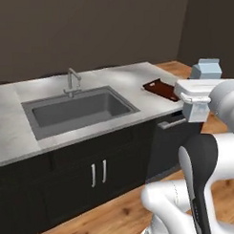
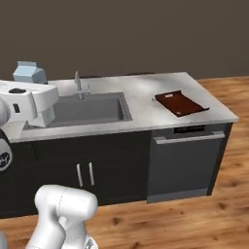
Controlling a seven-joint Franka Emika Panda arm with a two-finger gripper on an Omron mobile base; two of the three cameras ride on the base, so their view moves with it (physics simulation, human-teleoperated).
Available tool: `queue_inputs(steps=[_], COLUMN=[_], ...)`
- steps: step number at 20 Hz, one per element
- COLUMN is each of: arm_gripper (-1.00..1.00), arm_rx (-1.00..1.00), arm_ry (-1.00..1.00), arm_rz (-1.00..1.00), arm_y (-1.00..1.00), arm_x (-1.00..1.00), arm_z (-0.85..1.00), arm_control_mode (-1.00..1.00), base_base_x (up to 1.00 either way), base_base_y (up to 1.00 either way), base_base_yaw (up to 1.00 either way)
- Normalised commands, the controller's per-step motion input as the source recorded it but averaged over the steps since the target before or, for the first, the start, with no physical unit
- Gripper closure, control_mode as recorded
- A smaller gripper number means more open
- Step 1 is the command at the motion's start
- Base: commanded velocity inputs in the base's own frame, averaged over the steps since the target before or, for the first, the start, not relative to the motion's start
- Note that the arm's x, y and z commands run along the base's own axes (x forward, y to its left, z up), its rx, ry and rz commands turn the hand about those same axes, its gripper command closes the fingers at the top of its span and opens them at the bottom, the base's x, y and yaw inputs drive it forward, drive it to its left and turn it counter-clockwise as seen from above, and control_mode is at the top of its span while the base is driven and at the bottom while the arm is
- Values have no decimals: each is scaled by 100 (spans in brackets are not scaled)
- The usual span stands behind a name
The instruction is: Take out the milk from the fridge and place it on the tray on the counter. Then take the sugar cube near the tray and place it in the tray.
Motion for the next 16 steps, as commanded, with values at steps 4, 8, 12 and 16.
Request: queue_inputs(steps=[4,8,12,16], arm_gripper=[100,100,100,100], arm_rx=[0,0,0,0], arm_ry=[0,0,0,0], arm_rz=[0,0,0,0], arm_y=[0,0,0,0], arm_x=[0,0,0,0], arm_z=[0,0,0,0], arm_control_mode=[100,100,100,100], base_base_x=[6,0,1,8], base_base_y=[-100,-100,-100,-100], base_base_yaw=[26,25,26,28])
